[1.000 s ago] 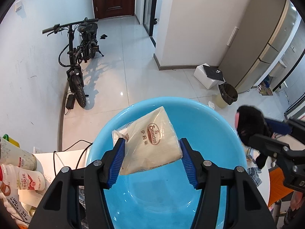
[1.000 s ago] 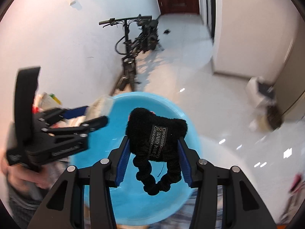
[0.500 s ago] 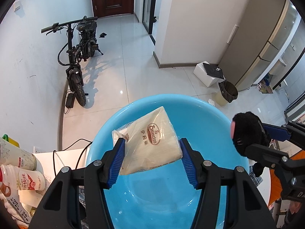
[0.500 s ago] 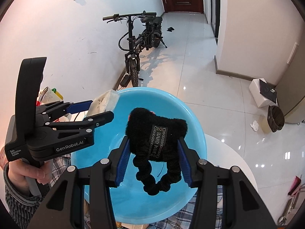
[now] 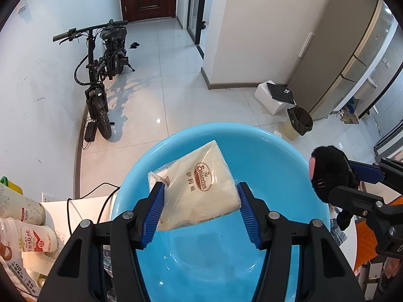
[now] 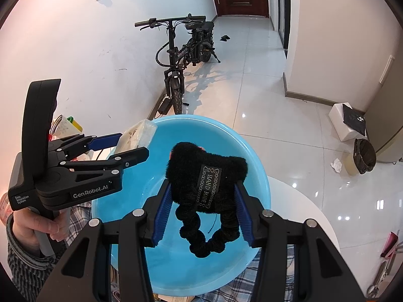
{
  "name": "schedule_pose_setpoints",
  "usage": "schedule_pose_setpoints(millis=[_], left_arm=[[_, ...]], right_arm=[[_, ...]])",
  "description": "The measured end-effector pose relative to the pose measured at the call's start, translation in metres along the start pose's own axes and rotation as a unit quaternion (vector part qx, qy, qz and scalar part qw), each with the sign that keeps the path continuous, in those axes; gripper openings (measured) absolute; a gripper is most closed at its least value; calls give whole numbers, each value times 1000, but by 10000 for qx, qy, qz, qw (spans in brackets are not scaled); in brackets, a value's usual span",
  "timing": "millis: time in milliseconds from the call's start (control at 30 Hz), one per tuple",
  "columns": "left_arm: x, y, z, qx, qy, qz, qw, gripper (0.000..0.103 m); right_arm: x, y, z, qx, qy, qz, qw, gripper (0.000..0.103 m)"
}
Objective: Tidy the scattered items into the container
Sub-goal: 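Open the left tool to drop the tissue pack into the basin, then lower the black glove into the basin and open the right tool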
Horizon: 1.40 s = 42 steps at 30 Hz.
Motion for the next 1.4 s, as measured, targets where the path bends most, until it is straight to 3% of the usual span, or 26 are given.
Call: schedule_pose_setpoints(millis=[233, 333, 433, 533, 767, 1100, 1400], left_arm=[[0, 2, 0, 4, 5, 12, 10000, 60], [0, 2, 1, 17, 26, 30, 10000, 66], [-2, 2, 3, 67, 71, 254, 9996, 88], [-3, -3, 4, 197, 149, 386, 9989, 88], [-3, -7, 0, 196, 99, 314, 9993, 88], [17, 23, -24, -227, 506, 484, 9973, 88], [30, 38, -34, -255, 574, 453, 9970, 88]], right_arm=[[3, 1, -1, 0, 53, -26, 10000, 47], [3, -1, -1, 11, 64, 14, 10000, 47], [3, -3, -2, 38, 59, 31, 10000, 47], [3, -2, -3, 18, 54, 2, 10000, 47], [3, 4, -1, 6, 80, 15, 10000, 47], [2, 35, 11, -150, 231, 103, 9996, 47], [-10, 57, 25, -187, 260, 113, 9994, 47]])
Point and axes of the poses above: each gripper's, at about its wrist camera, not at the fingertips, and y roughly the way its jaws point, x to its right, z to its top, the point moved 7 cm from there along y, roughly the way its jaws point, and after that the axes turned 13 degrees about -x, right-handed, at the moved point
